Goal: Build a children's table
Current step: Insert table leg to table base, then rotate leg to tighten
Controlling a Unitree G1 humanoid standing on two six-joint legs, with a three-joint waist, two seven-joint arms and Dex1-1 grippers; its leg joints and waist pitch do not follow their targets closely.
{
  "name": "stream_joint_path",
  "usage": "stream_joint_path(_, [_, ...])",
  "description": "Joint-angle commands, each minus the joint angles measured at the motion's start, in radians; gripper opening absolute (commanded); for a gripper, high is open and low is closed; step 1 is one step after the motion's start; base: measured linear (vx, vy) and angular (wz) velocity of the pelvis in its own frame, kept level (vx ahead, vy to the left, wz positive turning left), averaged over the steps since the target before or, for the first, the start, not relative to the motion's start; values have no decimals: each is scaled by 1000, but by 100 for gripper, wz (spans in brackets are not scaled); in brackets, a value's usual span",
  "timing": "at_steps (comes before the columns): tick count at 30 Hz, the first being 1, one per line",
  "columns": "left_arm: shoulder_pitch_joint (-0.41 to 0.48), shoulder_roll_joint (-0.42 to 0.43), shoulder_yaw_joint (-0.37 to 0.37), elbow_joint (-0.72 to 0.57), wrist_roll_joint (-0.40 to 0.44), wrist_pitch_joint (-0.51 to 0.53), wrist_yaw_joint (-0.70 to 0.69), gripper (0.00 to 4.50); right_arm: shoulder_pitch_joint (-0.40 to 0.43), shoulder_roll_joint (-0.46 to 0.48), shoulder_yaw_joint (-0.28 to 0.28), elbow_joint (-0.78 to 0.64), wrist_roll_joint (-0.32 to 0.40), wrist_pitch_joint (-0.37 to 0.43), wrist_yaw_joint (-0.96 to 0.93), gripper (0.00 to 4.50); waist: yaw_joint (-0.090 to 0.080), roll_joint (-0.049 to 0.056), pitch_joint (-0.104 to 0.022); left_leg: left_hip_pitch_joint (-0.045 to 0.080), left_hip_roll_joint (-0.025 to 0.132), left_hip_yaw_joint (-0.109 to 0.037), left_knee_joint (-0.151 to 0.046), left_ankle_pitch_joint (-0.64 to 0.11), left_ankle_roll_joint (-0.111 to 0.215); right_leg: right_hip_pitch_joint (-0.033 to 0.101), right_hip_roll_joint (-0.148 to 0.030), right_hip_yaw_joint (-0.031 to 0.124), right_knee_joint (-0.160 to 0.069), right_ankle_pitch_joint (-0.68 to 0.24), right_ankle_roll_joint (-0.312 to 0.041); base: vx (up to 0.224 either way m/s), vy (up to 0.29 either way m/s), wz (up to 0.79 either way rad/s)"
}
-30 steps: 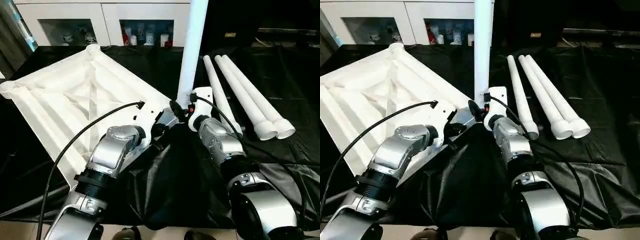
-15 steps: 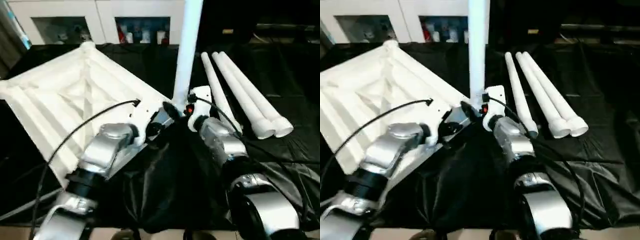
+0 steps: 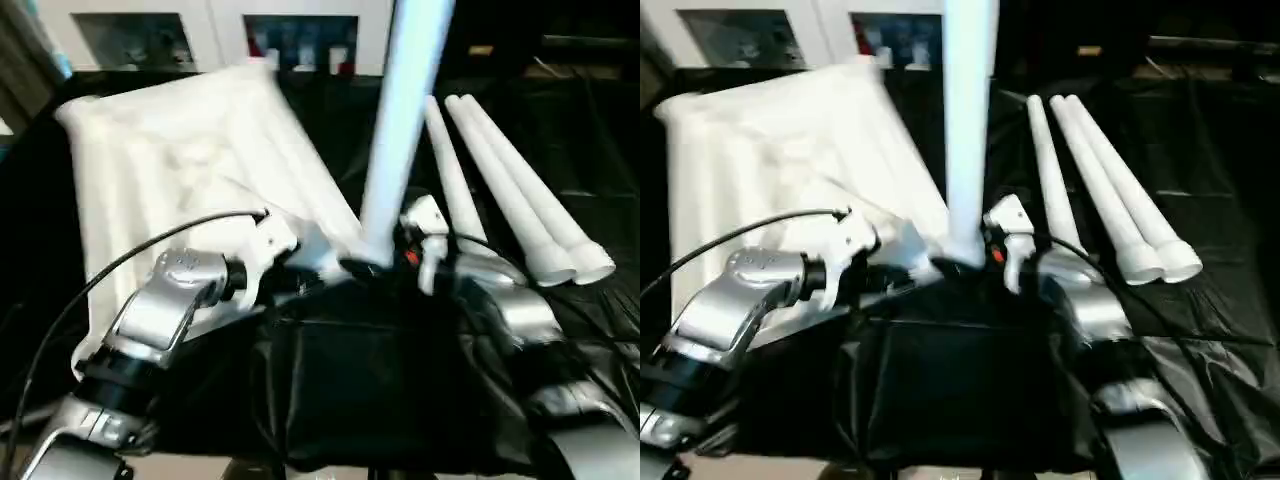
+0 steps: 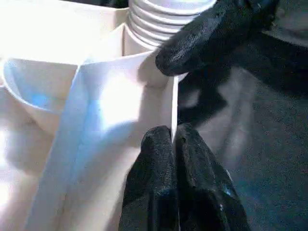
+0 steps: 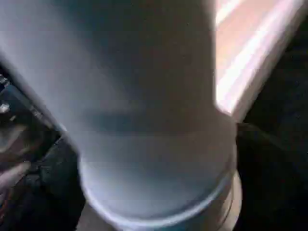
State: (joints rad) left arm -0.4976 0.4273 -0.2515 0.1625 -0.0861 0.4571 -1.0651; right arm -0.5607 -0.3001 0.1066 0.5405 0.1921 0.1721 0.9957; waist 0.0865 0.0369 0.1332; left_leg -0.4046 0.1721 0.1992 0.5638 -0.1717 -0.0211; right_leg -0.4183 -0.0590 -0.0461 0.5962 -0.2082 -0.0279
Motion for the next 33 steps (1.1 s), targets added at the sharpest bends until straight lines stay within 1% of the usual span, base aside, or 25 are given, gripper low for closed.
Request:
stream_joint_path(1, [25, 29, -7, -1, -25, -17, -58, 0, 34, -34, 15, -60, 14, 27, 62, 442, -2, -4, -71, 38, 77, -25, -55, -95, 133, 56, -90, 46, -52, -20, -284, -62, 5, 0])
stream_joint_path(2, [28, 38, -5, 0, -27, -21, -68, 0, 40, -42, 17, -77, 20, 29, 77, 442, -1, -1, -70, 39, 76, -26, -58, -130, 102, 55, -92, 48, -57, -88, -275, -62, 5, 0])
stream_joint_path(3, [30, 46, -3, 1, -28, -27, -75, 0, 44, -46, 20, -88, 22, 27, 86, 442, -1, -4, -72, 39, 74, -26, -59, -138, 93, 57, -91, 49, -59, -102, -268, -53, 8, -1])
stream_joint_path(4, [32, 52, -1, 2, -30, -29, -81, 0, 46, -50, 24, -99, 21, 24, 93, 442, -2, -4, -74, 38, 73, -27, -60, -135, 80, 58, -92, 50, -57, -107, -260, 0, 0, 0])
stream_joint_path(5, [32, 53, -1, 3, -31, -30, -83, 0, 47, -51, 24, -102, 21, 24, 95, 442, -3, -4, -75, 38, 73, -27, -59, -130, 78, 57, -91, 50, -57, -102, -259, 0, 0, 0])
stream_joint_path(6, [33, 57, -1, 4, -33, -34, -87, 0, 51, -55, 27, -116, 22, 27, 102, 442, -3, -3, -77, 39, 71, -26, -57, -118, 78, 55, -90, 51, -56, -84, -261, 0, 0, 0])
stream_joint_path(7, [32, 64, -3, 11, -35, -43, -92, 0, 56, -62, 32, -134, 23, 35, 108, 442, -2, -4, -82, 38, 69, -25, -52, -91, 86, 57, -89, 50, -50, -43, -264, 0, 0, 0])
stream_joint_path(8, [31, 69, -4, 17, -37, -49, -96, 0, 60, -68, 36, -149, 25, 39, 117, 442, -2, -5, -84, 37, 68, -24, -51, -76, 91, 58, -87, 50, -46, -20, -267, 0, 0, 0])
stream_joint_path(10, [28, 74, -4, 31, -34, -61, -103, 0, 63, -74, 39, -164, 28, 42, 127, 442, 0, -6, -90, 34, 65, -24, -42, -37, 115, 59, -87, 50, -37, 53, -279, 0, 0, 0])
stream_joint_path(11, [25, 75, -3, 40, -31, -67, -106, 0, 63, -76, 39, -166, 30, 39, 132, 442, 1, -6, -94, 33, 64, -23, -39, -27, 121, 61, -87, 49, -34, 70, -282, 0, 0, 0])
stream_joint_path(13, [21, 75, -3, 48, -29, -74, -109, 0, 62, -74, 36, -168, 34, 40, 134, 442, 3, -6, -97, 30, 63, -24, -34, -9, 138, 61, -86, 47, -29, 103, -288, 0, 0, 0])
stream_joint_path(15, [20, 75, -4, 53, -29, -79, -111, 0, 62, -70, 34, -165, 37, 41, 134, 442, 3, -6, -98, 27, 63, -25, -32, -16, 140, 62, -87, 47, -29, 93, -291, 0, 0, 0])
stream_joint_path(17, [22, 77, -8, 55, -28, -85, -112, 0, 67, -62, 47, -155, 23, 40, 133, 442, 4, -5, -95, 29, 64, -25, -33, -55, 123, 59, -88, 47, -34, 26, -289, 0, 0, 0])
stream_joint_path(18, [21, 78, -10, 57, -28, -87, -113, 0, 69, -61, 54, -149, 13, 34, 131, 442, 4, -7, -95, 29, 64, -25, -33, -64, 116, 60, -88, 47, -36, 7, -287, 0, 0, 0])
stream_joint_path(19, [21, 78, -11, 60, -28, -89, -112, 0, 69, -56, 60, -139, 3, 25, 124, 442, 4, -5, -95, 31, 65, -25, -34, -78, 105, 59, -88, 47, -37, -23, -284, 0, 0, 0])
stream_joint_path(21, [19, 76, -12, 64, -27, -92, -111, 0, 64, -45, 57, -122, -1, 19, 111, 417, 3, -5, -95, 31, 65, -26, -34, -92, 89, 57, -88, 48, -38, -49, -282, 0, 0, 0])
stream_joint_path(24, [17, 74, -13, 72, -26, -97, -109, 0, 57, -39, 56, -112, 4, 23, 106, 397, 4, -5, -101, 34, 65, -27, -32, -87, 79, 59, -87, 49, -34, -41, -279, 0, 0, 0])
stream_joint_path(25, [16, 72, -14, 76, -26, -100, -108, 0, 55, -35, 56, -110, 8, 26, 102, 384, 4, -5, -101, 33, 64, -26, -30, -81, 81, 58, -87, 49, -32, -25, -281, 0, 0, 0])
stream_joint_path(26, [16, 72, -15, 77, -26, -101, -107, 0, 55, -34, 56, -110, 8, 26, 101, 384, 4, -5, -102, 32, 63, -26, -29, -76, 83, 60, -87, 49, -31, -14, -282, 0, 0, 0])
stream_joint_path(27, [16, 71, -15, 79, -26, -102, -106, 0, 54, -33, 57, -110, 9, 27, 99, 372, 4, -4, -104, 30, 63, -27, -28, -68, 87, 60, -86, 48, -28, 2, -283, 0, 0, 0])
stream_joint_path(29, [15, 68, -18, 89, -23, -109, -105, 0, 58, -29, 60, -108, 8, 24, 96, 355, 5, -7, -108, 29, 60, -26, -24, -56, 96, 62, -87, 48, -25, 32, -286, 0, 0, 0])
stream_joint_path(30, [14, 67, -19, 90, -23, -110, -104, 0, 60, -28, 60, -107, 7, 23, 96, 355, 6, -7, -108, 29, 60, -26, -23, -57, 97, 61, -87, 49, -25, 33, -287, 0, 0, 0])
stream_joint_path(31, [14, 66, -19, 91, -23, -110, -104, 0, 65, -25, 61, -108, 7, 25, 99, 327, 6, -8, -108, 28, 60, -26, -23, -60, 97, 62, -87, 49, -25, 28, -288, 0, 0, 0])
stream_joint_path(33, [13, 65, -19, 92, -24, -110, -104, 0, 69, -24, 62, -108, 7, 25, 99, 320, 7, -8, -108, 28, 60, -27, -22, -66, 94, 62, -87, 48, -25, 15, -287, 0, 0, 0])
